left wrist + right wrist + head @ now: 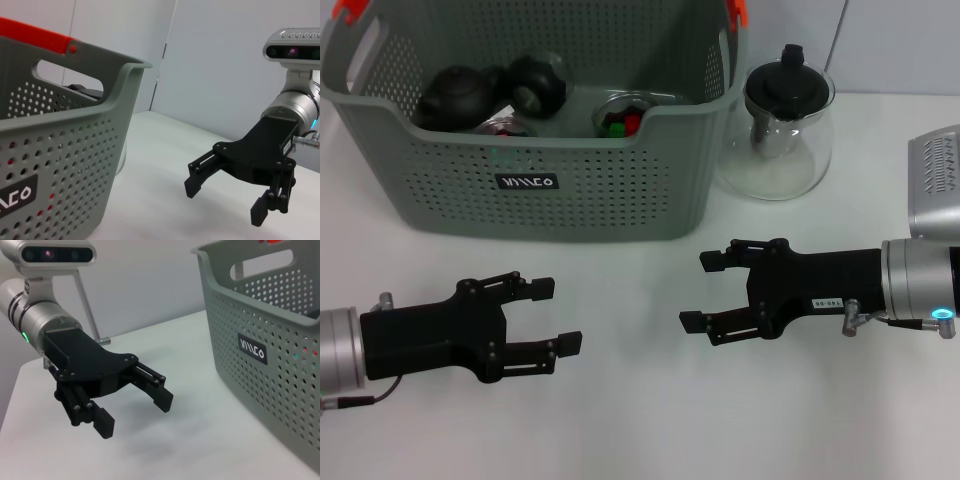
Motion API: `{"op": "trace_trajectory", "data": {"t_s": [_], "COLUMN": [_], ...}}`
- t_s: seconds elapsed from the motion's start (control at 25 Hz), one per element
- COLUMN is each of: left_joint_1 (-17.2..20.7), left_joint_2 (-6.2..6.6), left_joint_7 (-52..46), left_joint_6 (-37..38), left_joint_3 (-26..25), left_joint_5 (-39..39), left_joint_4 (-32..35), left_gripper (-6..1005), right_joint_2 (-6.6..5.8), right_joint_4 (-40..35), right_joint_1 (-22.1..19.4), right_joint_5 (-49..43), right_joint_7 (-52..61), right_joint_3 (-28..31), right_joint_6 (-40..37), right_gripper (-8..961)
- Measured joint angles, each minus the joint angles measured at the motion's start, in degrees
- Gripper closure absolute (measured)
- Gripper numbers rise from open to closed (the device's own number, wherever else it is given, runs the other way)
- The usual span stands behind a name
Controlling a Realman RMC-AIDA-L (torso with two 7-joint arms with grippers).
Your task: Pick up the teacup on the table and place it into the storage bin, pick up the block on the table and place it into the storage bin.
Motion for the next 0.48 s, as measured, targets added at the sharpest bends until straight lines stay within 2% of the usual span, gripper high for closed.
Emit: {"op": "trace_trajectory", "data": {"t_s": [0.48], "left_joint_1": [-0.02], "left_joint_2": [0.00], "left_joint_7": [0.07], "left_joint_6": [0.31], "left_joint_3": [0.00], "left_joint_5": [-0.01], "left_joint_4": [0.00], "left_gripper": [169], "right_joint_2": [0.00], "right_joint_4": [0.00], "right_joint_1": [-0.26], "right_joint_5": [0.00], "right_joint_7": [0.00], "right_joint_3": [0.00], "right_joint_6": [0.05], "right_gripper": [13]}}
